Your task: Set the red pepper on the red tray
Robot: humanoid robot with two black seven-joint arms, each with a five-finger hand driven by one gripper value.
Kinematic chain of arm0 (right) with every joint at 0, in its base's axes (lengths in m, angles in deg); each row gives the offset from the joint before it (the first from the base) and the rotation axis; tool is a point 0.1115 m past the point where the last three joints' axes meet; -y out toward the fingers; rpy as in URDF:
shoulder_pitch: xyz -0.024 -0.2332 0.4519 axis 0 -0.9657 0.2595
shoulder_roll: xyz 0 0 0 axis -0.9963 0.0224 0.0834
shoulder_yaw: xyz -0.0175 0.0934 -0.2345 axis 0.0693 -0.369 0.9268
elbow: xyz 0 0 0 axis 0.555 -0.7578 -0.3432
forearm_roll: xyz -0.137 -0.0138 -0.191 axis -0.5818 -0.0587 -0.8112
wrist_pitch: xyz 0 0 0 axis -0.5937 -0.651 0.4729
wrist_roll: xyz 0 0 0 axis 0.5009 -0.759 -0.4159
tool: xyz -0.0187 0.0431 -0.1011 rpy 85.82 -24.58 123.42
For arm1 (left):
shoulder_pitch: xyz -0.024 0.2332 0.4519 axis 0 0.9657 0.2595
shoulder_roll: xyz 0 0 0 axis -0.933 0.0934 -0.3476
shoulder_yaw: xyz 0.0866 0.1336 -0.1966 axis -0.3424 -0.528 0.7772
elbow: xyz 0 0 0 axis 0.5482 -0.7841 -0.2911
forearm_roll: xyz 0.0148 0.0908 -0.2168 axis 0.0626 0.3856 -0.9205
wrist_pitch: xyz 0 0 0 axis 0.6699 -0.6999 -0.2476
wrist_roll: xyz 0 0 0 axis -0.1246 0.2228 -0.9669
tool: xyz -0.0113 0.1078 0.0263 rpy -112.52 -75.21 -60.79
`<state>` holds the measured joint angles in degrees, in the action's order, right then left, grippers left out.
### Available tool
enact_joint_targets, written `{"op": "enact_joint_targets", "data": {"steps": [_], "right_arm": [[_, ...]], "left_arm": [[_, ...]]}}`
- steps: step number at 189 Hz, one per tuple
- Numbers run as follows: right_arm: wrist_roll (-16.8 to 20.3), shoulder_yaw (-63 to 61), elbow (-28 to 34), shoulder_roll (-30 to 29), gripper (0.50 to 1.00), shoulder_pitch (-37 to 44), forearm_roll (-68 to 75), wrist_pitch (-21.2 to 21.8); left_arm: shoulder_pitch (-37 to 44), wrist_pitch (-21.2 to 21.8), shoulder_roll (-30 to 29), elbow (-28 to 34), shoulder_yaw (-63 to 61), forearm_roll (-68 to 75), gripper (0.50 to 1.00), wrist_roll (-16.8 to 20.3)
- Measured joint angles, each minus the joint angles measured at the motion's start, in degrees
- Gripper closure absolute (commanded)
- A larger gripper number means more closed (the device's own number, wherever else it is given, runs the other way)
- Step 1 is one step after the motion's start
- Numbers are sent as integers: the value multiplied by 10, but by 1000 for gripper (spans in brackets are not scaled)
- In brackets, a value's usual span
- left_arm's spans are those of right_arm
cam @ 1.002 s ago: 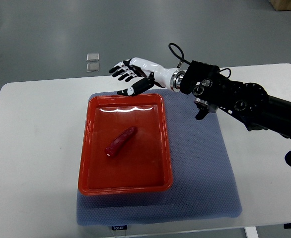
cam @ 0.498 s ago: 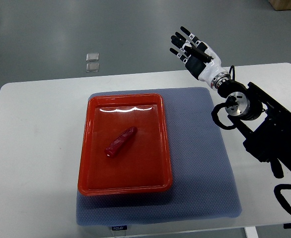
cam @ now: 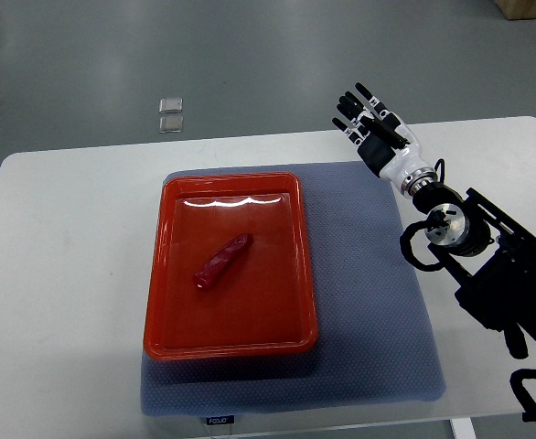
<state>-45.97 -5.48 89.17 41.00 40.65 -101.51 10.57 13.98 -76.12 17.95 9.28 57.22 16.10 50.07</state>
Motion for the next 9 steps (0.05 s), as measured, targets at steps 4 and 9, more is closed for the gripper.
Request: {"op": "enact_joint_targets", "data": {"steps": [4,9], "right_arm": [[0,0,0,0,587,0,0,0],[0,0,0,0,587,-1,0,1]], "left_arm": [[0,0,0,0,0,0,500,0],[0,0,0,0,0,0,500,0]]}}
